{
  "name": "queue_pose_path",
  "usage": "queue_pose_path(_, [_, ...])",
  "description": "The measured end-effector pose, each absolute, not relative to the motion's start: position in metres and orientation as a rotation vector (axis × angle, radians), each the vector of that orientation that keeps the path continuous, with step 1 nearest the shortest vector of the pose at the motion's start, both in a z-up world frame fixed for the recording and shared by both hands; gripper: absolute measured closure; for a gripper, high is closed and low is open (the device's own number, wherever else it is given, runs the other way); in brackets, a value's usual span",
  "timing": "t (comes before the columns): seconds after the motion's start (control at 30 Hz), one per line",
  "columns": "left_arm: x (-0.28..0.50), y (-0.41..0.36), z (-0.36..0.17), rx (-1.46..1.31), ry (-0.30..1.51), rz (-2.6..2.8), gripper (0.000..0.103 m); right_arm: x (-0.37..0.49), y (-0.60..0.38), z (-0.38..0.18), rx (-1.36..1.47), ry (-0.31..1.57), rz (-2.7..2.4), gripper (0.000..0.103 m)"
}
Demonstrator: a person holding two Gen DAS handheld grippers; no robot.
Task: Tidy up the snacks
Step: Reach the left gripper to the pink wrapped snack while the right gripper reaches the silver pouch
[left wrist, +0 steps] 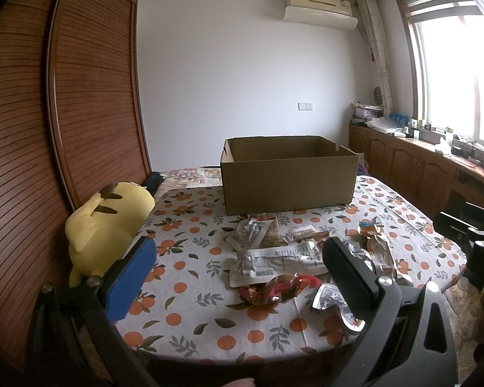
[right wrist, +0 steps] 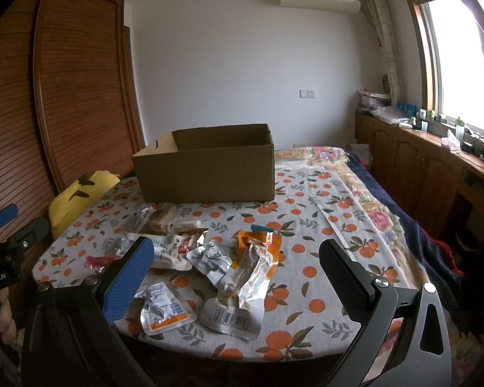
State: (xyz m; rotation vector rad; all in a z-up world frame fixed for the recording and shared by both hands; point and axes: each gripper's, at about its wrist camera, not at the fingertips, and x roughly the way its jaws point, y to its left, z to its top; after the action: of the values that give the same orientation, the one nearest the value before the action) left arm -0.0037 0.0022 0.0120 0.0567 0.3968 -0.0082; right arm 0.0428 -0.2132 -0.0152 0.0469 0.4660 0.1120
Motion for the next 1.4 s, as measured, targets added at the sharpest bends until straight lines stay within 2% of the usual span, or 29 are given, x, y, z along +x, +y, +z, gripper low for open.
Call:
queue_pose_path(0.4, [0.002, 0.002, 0.006, 0.041, 0.436, -0.037, 0.000, 0.042, -0.212, -0.019, 0.054, 0.478, 0.119, 0.000])
queue_pose_path(1.1, [0.047, -0.006, -0.043, 0.025, 0.670, -0.179, 0.000, 0.056, -0.201, -0.067, 0.039, 0.588, 0.220, 0.000])
queue_pose_path(1.4, [0.069, -0.017, -0.060, 0.175, 0.681, -0.234, 0.001, 0.065, -0.190, -0.092, 0.034, 0.662, 0.289, 0.000])
